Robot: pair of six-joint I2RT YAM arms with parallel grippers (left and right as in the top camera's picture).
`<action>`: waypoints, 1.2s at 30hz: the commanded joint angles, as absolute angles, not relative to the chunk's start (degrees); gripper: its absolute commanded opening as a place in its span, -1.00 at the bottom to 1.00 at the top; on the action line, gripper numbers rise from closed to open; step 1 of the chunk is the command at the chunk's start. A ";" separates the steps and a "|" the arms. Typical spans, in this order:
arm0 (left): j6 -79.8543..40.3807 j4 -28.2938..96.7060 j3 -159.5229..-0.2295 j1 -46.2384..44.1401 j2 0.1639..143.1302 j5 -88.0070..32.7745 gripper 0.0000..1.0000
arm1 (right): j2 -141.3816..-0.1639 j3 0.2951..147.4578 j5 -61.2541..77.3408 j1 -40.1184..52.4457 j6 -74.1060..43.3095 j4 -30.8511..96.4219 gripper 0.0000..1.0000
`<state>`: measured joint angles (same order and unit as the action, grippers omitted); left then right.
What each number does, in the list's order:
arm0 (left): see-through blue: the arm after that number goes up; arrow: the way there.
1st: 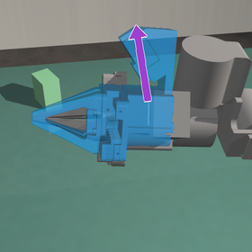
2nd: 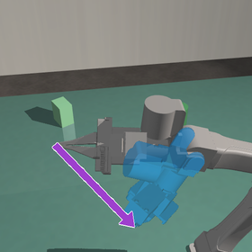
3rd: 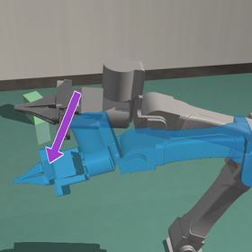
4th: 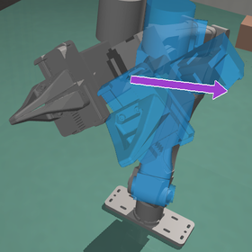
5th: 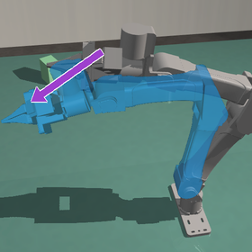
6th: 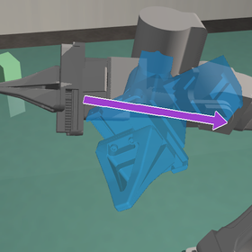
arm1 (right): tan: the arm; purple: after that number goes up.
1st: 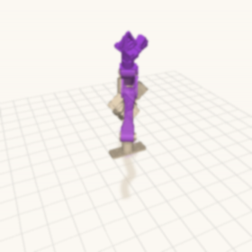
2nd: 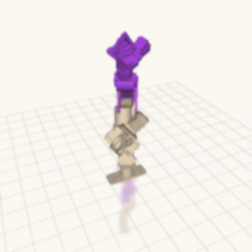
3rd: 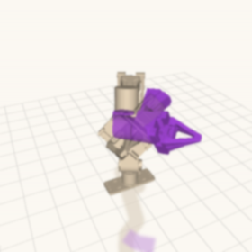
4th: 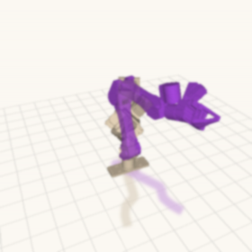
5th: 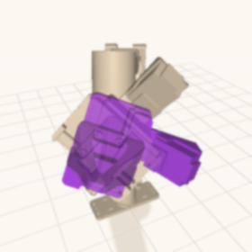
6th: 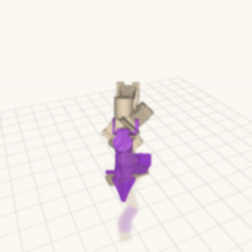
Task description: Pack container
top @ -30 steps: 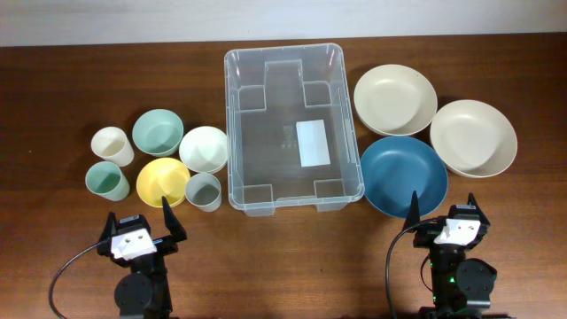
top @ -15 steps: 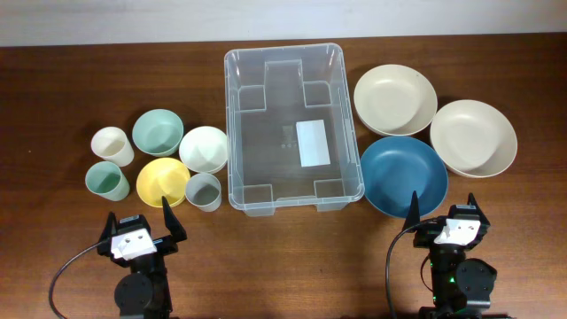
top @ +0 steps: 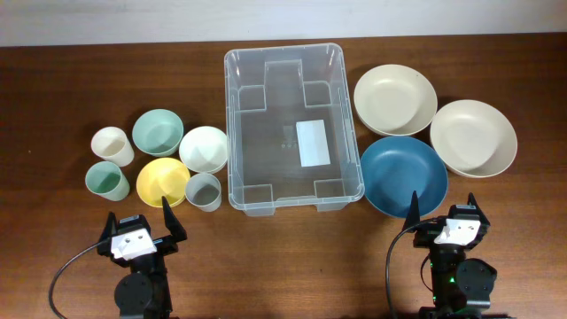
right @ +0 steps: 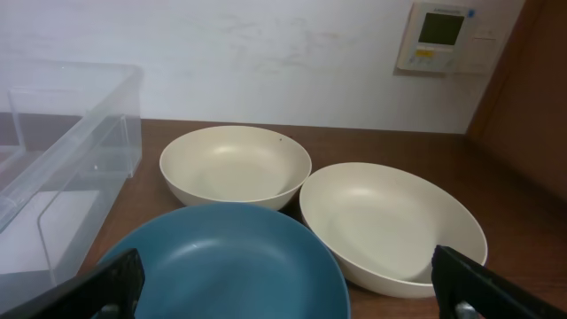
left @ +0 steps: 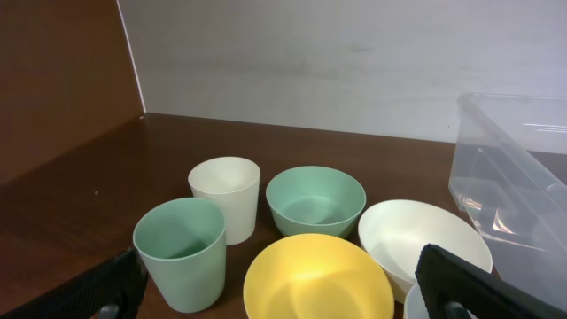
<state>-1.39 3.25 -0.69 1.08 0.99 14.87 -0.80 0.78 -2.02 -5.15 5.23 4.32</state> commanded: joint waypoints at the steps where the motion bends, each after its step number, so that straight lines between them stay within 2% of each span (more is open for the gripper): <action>1: -1.93 3.51 -0.58 0.89 0.78 15.29 0.99 | -0.21 0.32 -1.93 -4.93 5.74 4.54 0.98; 30: -1.93 3.51 -0.58 0.89 0.78 15.27 0.99 | -0.21 0.32 -2.04 -4.93 5.82 4.51 0.98; 36: -1.93 3.51 -0.58 0.89 0.78 15.29 0.99 | -0.21 0.32 -6.66 -4.93 6.00 3.29 0.98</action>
<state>-1.39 3.25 -0.69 1.08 0.99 14.90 -0.80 0.78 -4.01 -5.15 5.61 3.29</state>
